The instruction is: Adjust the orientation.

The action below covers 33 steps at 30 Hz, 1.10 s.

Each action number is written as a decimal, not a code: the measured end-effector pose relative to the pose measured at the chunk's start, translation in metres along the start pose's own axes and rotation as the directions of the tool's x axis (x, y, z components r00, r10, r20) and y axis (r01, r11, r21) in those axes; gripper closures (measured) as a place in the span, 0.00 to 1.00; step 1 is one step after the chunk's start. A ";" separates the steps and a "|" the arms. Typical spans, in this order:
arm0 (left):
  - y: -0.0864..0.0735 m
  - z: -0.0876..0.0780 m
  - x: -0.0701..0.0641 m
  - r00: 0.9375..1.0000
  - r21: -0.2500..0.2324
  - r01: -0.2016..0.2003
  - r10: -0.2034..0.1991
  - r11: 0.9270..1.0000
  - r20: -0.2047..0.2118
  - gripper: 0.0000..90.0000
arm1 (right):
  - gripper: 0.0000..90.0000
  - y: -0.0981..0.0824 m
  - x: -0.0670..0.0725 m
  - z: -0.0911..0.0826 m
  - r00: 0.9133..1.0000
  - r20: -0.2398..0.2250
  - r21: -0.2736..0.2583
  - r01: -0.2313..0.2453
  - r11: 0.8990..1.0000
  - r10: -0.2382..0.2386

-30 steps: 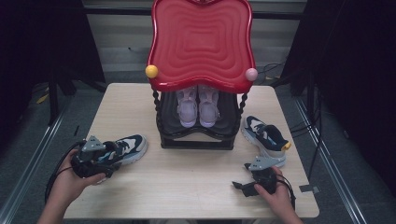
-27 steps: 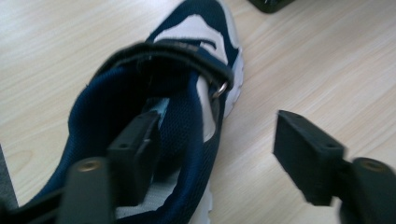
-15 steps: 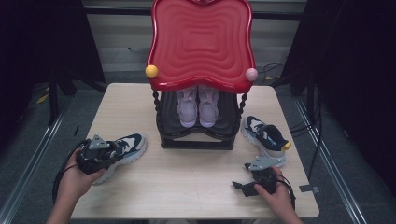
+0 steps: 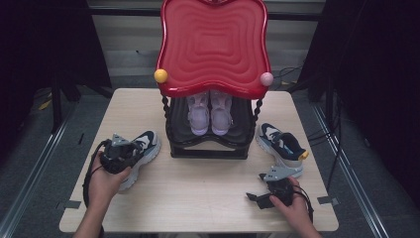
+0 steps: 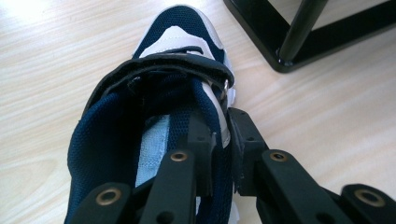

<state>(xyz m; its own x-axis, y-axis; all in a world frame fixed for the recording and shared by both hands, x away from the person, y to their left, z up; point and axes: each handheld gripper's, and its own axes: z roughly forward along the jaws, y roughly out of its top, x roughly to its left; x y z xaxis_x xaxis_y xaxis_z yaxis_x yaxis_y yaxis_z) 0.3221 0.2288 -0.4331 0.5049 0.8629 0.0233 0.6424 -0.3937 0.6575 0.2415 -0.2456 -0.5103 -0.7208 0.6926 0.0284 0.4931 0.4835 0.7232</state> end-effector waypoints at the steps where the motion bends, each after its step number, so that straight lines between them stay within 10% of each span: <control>1: 0.001 0.002 -0.002 1.000 0.003 0.002 -0.002 1.000 0.009 0.89 | 0.15 0.000 0.000 0.000 1.000 0.000 0.001 -0.002 1.000 0.002; 7: 0.002 0.007 -0.007 0.999 0.014 -0.026 0.025 1.000 0.030 0.86 | 0.15 0.000 0.000 0.000 1.000 0.000 0.000 -0.002 1.000 0.002; 13: 0.006 -0.007 -0.001 0.995 -0.017 -0.086 0.086 0.996 0.045 0.56 | 0.15 0.000 0.000 0.000 1.000 0.000 0.001 -0.002 1.000 0.002; 20: -0.004 -0.021 0.014 0.992 -0.032 -0.115 0.117 0.993 0.039 0.45 | 0.15 0.000 0.000 0.000 1.000 0.000 0.001 -0.002 1.000 0.002; 33: -0.010 -0.022 0.009 0.988 0.078 -0.129 0.121 0.989 0.099 0.73 | 0.15 0.000 0.000 0.000 1.000 -0.001 -0.002 0.003 1.000 -0.003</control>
<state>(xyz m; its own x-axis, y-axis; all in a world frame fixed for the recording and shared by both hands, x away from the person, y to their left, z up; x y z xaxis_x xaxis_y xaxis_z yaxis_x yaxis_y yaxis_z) 0.3075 0.2474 -0.4223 0.6334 0.7733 0.0283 0.6151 -0.5254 0.5879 0.2417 -0.2457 -0.5104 -0.7225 0.6909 0.0268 0.4902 0.4845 0.7246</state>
